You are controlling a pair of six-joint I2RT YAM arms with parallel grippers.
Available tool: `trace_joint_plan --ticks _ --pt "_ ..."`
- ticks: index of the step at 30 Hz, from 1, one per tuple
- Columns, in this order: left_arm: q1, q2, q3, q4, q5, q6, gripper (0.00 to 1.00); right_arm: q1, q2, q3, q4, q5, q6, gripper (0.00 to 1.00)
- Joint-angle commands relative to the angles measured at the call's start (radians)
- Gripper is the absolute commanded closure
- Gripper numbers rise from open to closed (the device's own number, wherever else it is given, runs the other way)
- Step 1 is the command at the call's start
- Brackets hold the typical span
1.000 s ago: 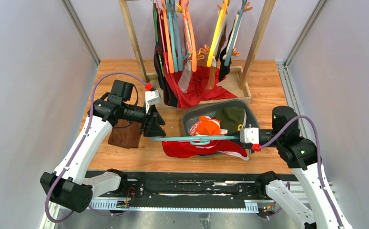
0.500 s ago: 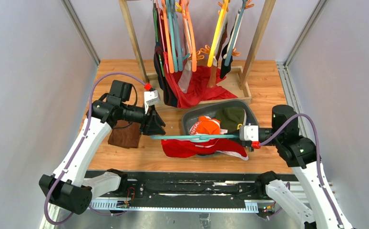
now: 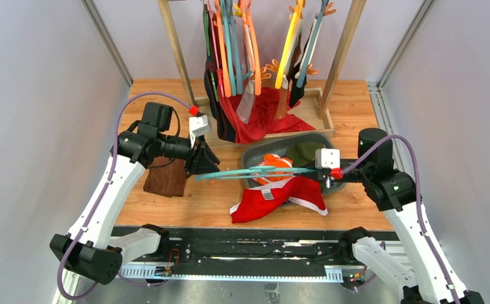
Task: Remove the underwear clipped to the hanger
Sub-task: Remove the underwear from the hanger.
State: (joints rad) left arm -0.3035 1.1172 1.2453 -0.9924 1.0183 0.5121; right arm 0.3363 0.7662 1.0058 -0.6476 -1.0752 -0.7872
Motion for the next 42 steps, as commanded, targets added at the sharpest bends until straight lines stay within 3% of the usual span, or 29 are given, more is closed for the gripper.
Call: trace_joint_plan --ticks 1,11,15,25,30,42 --pt "-0.006 -0.008 0.022 -0.005 0.017 -0.015 0.72 0.031 0.005 0.043 0.066 -0.004 0.050 0.99" --pt "-0.006 -0.045 0.050 -0.008 -0.108 0.001 0.44 0.031 -0.046 -0.004 0.078 0.095 0.065 0.99" --pt "-0.006 -0.047 0.070 -0.017 -0.135 0.001 0.30 0.030 -0.052 -0.006 0.065 0.091 0.062 0.99" --pt "-0.006 -0.076 0.168 0.002 -0.212 0.065 0.05 0.031 -0.031 -0.001 0.015 0.067 0.045 0.99" --pt "-0.006 -0.133 0.182 0.098 -0.262 0.067 0.02 0.030 -0.003 0.041 0.001 0.068 0.071 0.99" --pt "-0.011 -0.161 0.158 0.098 -0.228 0.129 0.02 0.061 0.097 0.142 -0.010 0.106 0.185 0.99"
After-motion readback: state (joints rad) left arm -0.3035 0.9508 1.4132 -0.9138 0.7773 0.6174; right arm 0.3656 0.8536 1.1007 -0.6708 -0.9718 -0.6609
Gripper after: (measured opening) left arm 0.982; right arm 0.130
